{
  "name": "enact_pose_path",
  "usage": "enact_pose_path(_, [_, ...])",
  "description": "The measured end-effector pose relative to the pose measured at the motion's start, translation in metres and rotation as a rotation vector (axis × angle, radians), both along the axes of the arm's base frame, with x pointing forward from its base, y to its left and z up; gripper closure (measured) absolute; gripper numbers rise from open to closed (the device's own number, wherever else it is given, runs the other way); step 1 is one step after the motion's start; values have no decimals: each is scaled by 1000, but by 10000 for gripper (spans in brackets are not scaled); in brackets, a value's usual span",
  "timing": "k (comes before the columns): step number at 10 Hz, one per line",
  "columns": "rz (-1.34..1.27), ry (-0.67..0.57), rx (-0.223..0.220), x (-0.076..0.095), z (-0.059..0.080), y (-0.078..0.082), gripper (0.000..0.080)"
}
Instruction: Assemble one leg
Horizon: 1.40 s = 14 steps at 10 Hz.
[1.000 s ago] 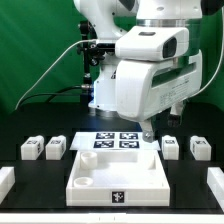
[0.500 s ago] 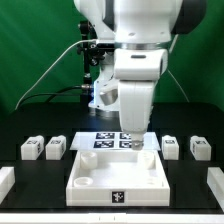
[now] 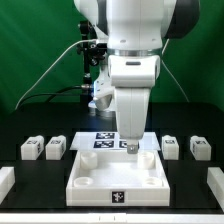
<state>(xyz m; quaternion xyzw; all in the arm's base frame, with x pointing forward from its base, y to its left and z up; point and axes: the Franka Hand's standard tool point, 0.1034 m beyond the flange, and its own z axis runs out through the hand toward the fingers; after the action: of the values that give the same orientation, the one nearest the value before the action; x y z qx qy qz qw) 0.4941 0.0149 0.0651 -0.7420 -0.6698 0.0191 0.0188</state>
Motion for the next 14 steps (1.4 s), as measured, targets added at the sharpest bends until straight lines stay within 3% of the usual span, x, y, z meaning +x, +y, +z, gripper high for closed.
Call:
enact_pose_path(2, [36,4,7,-34,-28,-11,150])
enact_pose_path(4, [55,-7,22,-55,-51,-23,150])
enact_pose_path(7, [33,5,24,-60,-57,-31,150])
enact_pose_path(8, [33,5,24,-60,-57,-32,240])
enact_pose_path(9, [32,6,24,-61,-57,-32,240])
enact_pose_path(11, [32,6,24,-61,-57,-32,599])
enact_pose_path(12, [32,7,24,-61,-58,-32,599])
enact_pose_path(13, [32,2,24,-60,-57,-32,726])
enact_pose_path(14, [32,-3,24,-59,-56,-32,740])
